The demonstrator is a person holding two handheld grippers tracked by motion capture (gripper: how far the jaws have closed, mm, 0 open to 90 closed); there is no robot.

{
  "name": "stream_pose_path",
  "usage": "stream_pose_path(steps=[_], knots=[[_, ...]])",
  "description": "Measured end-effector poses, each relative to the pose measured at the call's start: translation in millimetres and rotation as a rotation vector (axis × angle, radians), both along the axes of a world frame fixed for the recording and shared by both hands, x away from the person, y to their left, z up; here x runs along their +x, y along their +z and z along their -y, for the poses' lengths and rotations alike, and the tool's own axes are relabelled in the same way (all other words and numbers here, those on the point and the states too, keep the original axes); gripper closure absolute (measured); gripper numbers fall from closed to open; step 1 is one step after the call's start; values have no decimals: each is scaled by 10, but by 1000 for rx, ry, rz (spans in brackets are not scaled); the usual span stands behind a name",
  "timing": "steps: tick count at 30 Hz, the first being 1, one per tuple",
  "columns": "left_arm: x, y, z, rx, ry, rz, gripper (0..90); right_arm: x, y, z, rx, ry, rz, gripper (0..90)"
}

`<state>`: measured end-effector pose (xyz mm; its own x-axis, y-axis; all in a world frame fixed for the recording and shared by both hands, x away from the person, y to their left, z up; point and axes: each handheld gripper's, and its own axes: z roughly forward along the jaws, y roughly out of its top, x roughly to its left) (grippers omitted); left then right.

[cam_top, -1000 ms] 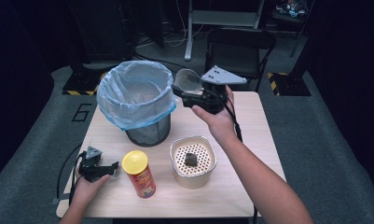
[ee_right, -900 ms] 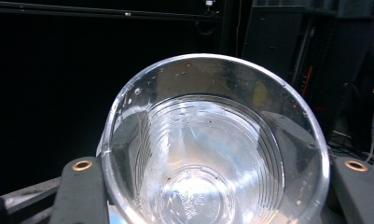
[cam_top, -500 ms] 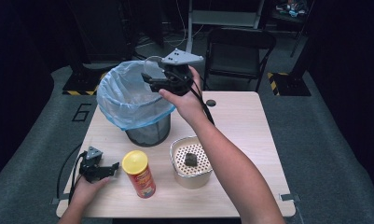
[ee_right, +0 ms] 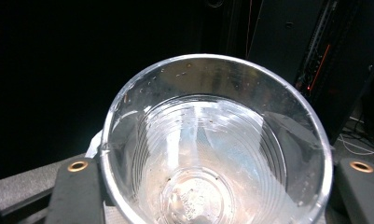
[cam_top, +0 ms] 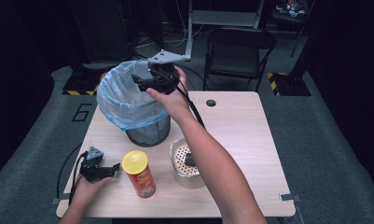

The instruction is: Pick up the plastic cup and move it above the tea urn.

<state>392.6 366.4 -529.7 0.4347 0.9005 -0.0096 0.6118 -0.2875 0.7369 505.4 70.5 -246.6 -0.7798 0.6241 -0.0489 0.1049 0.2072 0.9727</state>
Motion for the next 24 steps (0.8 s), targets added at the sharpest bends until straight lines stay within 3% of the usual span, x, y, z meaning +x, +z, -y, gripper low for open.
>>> stream_pose_path(steps=[3, 7, 10, 17, 19, 24], knots=[[1, 1, -1, 1, 3, 1, 119, 37, -44, -45, 0, -3, -19, 270], [2, 1, 0, 0, 9, 4, 124, 62, -122, -123, -3, -18, -51, 88], [0, 1, 0, -1, 12, 4, 124, 48, -152, -148, -28, -32, -44, 30], [-1, 4, -18, 1, 40, 3, 120, 38, -136, -73, -18, -42, -27, 35], [-6, 9, -24, -5, 40, -11, 121, 28, -139, -41, -22, -43, -23, 55], [-7, 24, -39, -35, 49, 3, 121, -3, -154, 42, -34, -44, -12, 77]])
